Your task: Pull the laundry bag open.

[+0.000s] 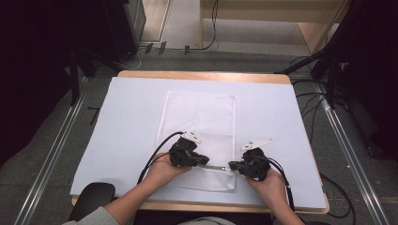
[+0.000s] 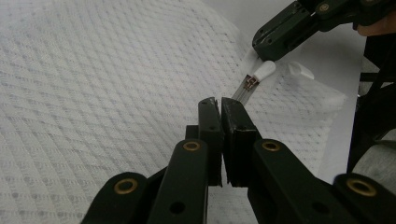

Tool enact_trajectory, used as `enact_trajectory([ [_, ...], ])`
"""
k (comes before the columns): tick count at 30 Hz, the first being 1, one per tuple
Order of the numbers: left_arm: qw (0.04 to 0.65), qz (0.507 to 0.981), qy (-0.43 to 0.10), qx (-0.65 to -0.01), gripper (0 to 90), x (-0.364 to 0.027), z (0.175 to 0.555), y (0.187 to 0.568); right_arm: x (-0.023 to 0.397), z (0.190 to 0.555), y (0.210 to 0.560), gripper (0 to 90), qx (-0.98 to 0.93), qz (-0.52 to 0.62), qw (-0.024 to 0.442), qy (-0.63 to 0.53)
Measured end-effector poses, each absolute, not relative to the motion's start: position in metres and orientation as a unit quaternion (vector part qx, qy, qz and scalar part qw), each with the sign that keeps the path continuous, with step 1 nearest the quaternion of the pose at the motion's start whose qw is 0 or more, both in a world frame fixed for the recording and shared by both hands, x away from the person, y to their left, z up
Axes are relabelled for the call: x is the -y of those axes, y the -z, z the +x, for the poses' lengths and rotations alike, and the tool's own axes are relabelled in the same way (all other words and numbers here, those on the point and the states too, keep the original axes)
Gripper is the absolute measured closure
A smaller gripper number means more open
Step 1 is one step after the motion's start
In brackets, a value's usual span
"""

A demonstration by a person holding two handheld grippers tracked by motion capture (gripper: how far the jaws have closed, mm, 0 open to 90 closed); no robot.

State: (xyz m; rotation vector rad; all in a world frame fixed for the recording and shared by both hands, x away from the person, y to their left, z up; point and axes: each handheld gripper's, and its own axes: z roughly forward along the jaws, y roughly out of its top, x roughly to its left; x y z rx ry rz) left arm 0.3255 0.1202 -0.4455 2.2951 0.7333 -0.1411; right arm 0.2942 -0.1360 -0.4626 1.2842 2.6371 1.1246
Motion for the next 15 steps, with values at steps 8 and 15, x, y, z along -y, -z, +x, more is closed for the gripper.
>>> enact_trajectory([
  [8, 0.350, 0.892, 0.056, -0.280, 87.9, -0.119, 0.326, 0.448, 0.133, 0.286, 0.466, 90.0, -0.841, 0.408, -0.015, -0.356],
  [15, 0.351, 0.892, 0.061, -0.278, 86.4, -0.116, 0.326, 0.450, 0.126, 0.287, 0.467, 90.0, -0.840, 0.400, -0.025, -0.366],
])
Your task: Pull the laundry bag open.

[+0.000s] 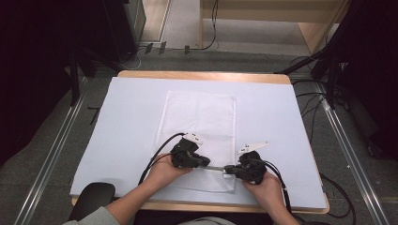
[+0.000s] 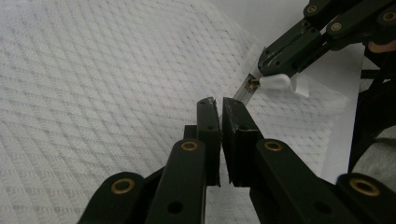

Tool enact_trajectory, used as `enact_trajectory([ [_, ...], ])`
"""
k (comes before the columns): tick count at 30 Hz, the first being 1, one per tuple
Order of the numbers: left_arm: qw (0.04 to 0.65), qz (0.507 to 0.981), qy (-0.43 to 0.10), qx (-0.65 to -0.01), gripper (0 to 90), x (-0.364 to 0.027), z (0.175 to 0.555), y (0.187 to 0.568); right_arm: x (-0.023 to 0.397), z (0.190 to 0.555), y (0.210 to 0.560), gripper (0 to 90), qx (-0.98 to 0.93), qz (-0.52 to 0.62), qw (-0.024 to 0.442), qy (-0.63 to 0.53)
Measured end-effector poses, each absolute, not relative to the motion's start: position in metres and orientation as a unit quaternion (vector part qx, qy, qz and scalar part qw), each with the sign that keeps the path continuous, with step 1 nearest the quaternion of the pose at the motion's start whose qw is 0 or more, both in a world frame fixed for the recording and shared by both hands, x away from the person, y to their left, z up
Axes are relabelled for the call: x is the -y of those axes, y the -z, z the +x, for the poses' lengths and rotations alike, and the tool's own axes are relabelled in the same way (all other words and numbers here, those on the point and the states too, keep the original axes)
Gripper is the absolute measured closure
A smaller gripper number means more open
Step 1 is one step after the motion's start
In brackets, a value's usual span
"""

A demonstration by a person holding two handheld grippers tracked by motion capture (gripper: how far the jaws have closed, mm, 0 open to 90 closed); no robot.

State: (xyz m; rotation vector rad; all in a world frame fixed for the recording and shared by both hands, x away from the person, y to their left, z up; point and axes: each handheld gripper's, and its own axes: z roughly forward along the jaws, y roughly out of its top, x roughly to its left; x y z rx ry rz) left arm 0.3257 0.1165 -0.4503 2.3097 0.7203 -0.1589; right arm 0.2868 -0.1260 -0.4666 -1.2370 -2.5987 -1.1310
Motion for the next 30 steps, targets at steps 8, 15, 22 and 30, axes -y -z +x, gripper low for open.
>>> enact_trajectory([
  [8, 0.355, 0.889, 0.068, -0.282, 82.9, -0.114, 0.326, 0.451, 0.125, 0.286, 0.464, 90.0, 0.842, -0.394, 0.008, 0.369],
  [15, 0.357, 0.890, 0.074, -0.274, 81.1, -0.107, 0.322, 0.453, 0.129, 0.287, 0.467, 90.0, 0.850, -0.389, -0.009, 0.355],
  [22, 0.346, 0.892, 0.085, -0.279, 77.6, -0.097, 0.320, 0.459, 0.125, 0.284, 0.468, 90.0, 0.857, -0.375, -0.017, 0.352],
  [30, 0.340, 0.887, 0.102, -0.296, 76.3, -0.094, 0.321, 0.461, 0.126, 0.284, 0.469, 90.0, 0.857, -0.374, -0.017, 0.353],
])
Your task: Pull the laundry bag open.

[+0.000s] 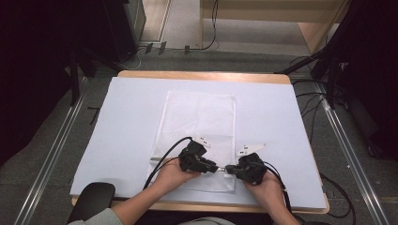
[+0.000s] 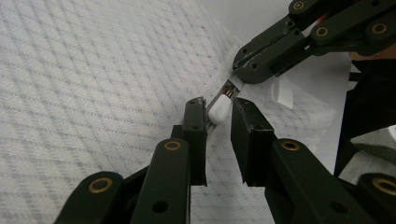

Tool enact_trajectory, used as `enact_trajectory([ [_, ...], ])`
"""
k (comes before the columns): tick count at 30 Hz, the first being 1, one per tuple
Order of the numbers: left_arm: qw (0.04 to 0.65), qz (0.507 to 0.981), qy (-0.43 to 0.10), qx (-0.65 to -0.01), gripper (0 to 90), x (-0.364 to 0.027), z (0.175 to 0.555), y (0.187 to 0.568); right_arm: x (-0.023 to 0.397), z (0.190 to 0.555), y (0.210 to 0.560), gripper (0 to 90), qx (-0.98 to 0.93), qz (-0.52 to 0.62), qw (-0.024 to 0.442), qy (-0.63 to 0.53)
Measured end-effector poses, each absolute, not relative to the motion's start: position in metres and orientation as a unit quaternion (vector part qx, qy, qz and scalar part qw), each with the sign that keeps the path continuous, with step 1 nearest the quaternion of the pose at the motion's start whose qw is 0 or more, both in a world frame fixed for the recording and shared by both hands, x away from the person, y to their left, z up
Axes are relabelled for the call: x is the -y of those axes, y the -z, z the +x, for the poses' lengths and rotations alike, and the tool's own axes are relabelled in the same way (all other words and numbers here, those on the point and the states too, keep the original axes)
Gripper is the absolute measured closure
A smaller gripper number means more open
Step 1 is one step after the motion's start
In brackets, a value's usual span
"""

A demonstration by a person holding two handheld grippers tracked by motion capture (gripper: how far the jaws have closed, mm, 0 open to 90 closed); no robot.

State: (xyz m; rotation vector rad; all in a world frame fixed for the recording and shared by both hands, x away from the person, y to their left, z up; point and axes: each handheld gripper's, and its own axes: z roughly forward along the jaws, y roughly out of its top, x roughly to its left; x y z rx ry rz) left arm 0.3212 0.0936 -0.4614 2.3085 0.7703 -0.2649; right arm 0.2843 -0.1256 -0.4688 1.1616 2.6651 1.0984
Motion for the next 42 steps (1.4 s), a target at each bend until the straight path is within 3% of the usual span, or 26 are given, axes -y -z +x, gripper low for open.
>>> enact_trajectory([
  [15, 0.336, 0.880, 0.123, -0.311, 78.1, -0.082, 0.317, 0.464, 0.125, 0.284, 0.469, 90.0, -0.859, 0.369, 0.021, -0.354],
  [22, 0.330, 0.879, 0.131, -0.318, 83.1, -0.083, 0.314, 0.462, 0.125, 0.284, 0.469, 90.0, -0.860, 0.367, 0.022, -0.354],
  [32, 0.337, 0.874, 0.143, -0.320, 79.5, -0.080, 0.315, 0.465, 0.124, 0.284, 0.469, 90.0, -0.860, 0.368, 0.023, -0.353],
  [37, 0.338, 0.871, 0.143, -0.326, 86.7, -0.081, 0.318, 0.467, 0.124, 0.283, 0.469, 90.0, -0.861, 0.367, 0.024, -0.353],
  [42, 0.332, 0.872, 0.152, -0.325, 87.6, -0.081, 0.322, 0.467, 0.124, 0.283, 0.469, 90.0, -0.862, 0.364, 0.029, -0.352],
])
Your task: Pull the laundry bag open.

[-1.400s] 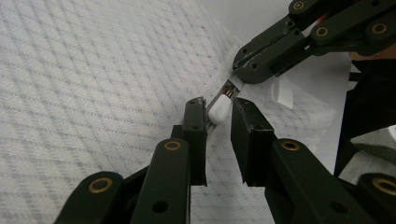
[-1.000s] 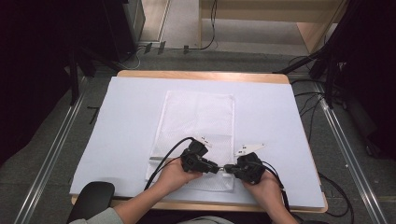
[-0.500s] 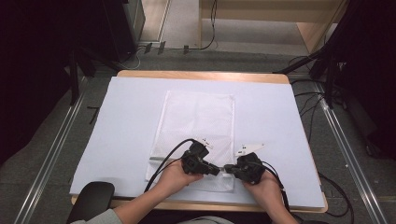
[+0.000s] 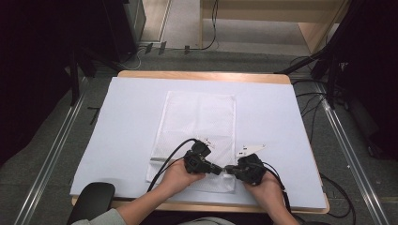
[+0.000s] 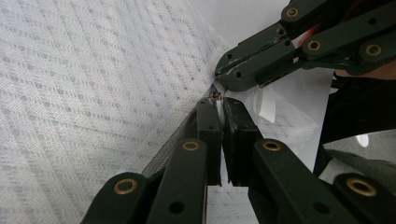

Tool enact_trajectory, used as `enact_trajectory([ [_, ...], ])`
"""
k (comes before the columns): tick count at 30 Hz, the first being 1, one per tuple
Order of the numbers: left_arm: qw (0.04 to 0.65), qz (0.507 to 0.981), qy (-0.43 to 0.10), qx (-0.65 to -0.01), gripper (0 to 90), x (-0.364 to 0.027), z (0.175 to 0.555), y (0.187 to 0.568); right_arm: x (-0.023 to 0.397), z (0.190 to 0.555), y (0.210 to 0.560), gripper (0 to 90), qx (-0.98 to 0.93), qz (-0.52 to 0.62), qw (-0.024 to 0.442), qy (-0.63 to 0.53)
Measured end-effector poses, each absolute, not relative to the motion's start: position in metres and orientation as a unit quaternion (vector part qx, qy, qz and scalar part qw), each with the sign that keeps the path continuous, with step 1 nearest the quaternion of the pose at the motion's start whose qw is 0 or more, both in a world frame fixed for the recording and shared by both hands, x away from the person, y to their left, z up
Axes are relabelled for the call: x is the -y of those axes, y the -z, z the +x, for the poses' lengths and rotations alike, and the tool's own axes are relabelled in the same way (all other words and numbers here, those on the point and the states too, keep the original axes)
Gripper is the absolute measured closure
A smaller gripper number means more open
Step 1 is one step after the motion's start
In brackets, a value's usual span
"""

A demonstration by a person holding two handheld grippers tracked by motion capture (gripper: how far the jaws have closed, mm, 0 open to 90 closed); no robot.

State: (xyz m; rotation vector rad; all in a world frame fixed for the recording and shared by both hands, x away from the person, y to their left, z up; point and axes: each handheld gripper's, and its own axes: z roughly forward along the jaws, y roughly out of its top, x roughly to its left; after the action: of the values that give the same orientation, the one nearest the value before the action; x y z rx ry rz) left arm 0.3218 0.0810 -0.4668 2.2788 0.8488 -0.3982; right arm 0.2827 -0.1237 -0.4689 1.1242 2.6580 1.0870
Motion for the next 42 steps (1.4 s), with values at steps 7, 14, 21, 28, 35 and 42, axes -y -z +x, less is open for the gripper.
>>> enact_trajectory([
  [7, 0.326, 0.871, 0.168, -0.327, 87.9, -0.084, 0.326, 0.467, 0.123, 0.280, 0.470, 90.0, -0.862, 0.361, 0.038, -0.353],
  [14, 0.318, 0.874, 0.167, -0.328, 88.3, -0.086, 0.328, 0.465, 0.124, 0.280, 0.470, 90.0, -0.860, 0.363, 0.034, -0.357],
  [21, 0.315, 0.868, 0.185, -0.336, 88.2, -0.098, 0.335, 0.463, 0.124, 0.280, 0.471, 90.0, -0.859, 0.364, 0.036, -0.357],
  [28, 0.313, 0.871, 0.181, -0.334, 88.2, -0.111, 0.337, 0.458, 0.125, 0.279, 0.472, 90.0, -0.859, 0.358, 0.038, -0.363],
  [35, 0.303, 0.876, 0.169, -0.335, 88.1, -0.125, 0.337, 0.454, 0.126, 0.280, 0.472, 90.0, -0.860, 0.357, 0.033, -0.363],
  [42, 0.303, 0.874, 0.171, -0.338, 88.1, -0.134, 0.338, 0.452, 0.126, 0.281, 0.471, 90.0, -0.862, 0.352, 0.034, -0.363],
])
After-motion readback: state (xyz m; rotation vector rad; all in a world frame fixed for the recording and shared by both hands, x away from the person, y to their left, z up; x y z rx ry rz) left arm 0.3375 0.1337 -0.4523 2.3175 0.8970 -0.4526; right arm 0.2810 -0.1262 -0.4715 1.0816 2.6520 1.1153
